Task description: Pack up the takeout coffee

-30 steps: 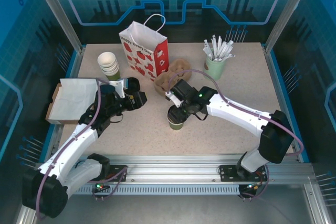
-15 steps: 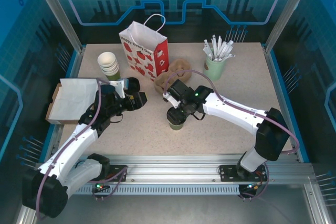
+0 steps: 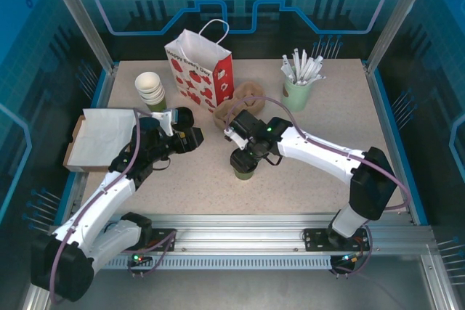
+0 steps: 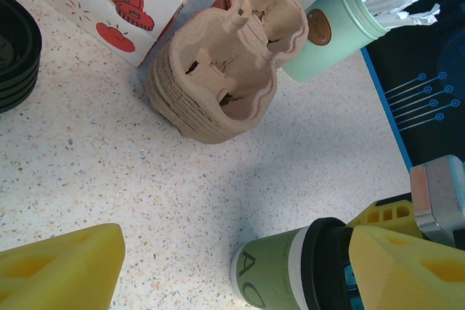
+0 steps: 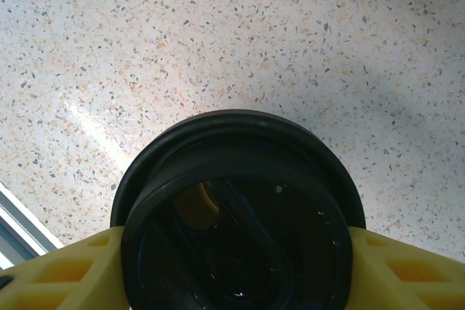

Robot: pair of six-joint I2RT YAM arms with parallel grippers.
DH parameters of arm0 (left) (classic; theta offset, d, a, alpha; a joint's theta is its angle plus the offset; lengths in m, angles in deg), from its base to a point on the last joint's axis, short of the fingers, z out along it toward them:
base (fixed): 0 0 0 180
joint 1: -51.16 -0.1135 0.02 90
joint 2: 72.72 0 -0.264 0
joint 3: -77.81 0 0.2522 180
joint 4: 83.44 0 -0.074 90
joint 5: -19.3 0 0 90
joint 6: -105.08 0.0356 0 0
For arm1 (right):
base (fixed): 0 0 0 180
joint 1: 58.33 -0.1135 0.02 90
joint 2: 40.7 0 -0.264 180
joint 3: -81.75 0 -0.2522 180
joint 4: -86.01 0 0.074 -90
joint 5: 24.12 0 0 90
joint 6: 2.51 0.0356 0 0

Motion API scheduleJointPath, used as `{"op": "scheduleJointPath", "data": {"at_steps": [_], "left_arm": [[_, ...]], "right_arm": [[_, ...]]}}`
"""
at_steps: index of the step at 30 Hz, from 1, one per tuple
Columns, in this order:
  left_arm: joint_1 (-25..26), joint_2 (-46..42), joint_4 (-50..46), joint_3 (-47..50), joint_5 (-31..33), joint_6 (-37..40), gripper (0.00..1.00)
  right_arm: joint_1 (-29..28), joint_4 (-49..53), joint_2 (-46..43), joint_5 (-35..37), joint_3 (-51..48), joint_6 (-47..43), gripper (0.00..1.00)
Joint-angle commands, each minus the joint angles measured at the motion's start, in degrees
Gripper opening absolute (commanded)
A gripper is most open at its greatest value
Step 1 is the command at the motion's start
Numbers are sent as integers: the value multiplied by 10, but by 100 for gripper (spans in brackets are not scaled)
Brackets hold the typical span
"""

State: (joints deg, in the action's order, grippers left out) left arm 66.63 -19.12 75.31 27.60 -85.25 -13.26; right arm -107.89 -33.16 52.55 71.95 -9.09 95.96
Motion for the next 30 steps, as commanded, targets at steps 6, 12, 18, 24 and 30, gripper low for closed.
{"op": "scheduleJointPath", "data": {"at_steps": [6, 12, 18, 24, 30], "left_arm": [[-2, -3, -13, 11, -5, 0, 82], [10, -10, -14, 39, 0, -29, 82], [38, 2, -20, 40, 6, -29, 82], [40, 3, -27, 31, 7, -17, 81], [44, 6, -23, 31, 8, -16, 81]], "right_arm": [[8, 54, 45, -5, -30, -10, 53], [6, 48, 80, -8, -76, 3, 48], [2, 41, 68, -5, -59, 8, 50], [4, 51, 34, -4, -3, -6, 61], [4, 59, 34, -9, 27, -15, 72]]}}
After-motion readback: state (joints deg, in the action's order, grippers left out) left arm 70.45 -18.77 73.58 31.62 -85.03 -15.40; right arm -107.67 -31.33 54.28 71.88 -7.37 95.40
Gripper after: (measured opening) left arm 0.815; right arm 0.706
